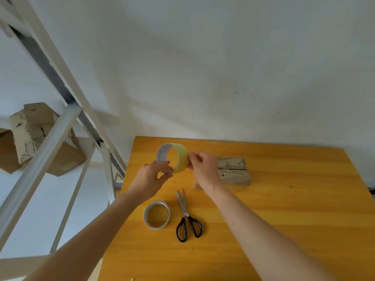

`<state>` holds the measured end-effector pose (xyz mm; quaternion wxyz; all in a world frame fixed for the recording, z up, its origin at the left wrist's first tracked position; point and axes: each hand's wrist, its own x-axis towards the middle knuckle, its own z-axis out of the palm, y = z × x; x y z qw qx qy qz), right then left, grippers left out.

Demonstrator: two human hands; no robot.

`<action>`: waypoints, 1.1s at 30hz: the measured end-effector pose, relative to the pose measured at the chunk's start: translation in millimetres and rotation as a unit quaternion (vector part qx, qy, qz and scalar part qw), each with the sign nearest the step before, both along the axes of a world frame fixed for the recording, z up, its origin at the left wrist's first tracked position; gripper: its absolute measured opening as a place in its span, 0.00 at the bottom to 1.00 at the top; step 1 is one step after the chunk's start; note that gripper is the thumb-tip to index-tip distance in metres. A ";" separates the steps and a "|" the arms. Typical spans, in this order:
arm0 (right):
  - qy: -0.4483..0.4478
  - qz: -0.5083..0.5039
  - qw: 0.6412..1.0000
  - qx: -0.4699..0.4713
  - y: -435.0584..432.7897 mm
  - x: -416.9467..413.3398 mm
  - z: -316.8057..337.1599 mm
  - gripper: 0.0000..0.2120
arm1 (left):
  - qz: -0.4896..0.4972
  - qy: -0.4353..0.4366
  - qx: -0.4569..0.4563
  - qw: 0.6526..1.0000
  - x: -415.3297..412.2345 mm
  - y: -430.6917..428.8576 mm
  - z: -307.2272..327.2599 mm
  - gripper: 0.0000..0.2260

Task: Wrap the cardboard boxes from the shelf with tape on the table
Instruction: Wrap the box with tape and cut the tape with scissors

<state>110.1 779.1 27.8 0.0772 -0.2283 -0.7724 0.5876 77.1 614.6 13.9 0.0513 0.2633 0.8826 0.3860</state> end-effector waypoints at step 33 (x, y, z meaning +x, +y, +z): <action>-0.049 -0.008 0.955 -0.293 50.7 -9.5 12.3 0.12 | 0.067 0.051 -0.025 0.996 5.2 57.6 15.3 0.24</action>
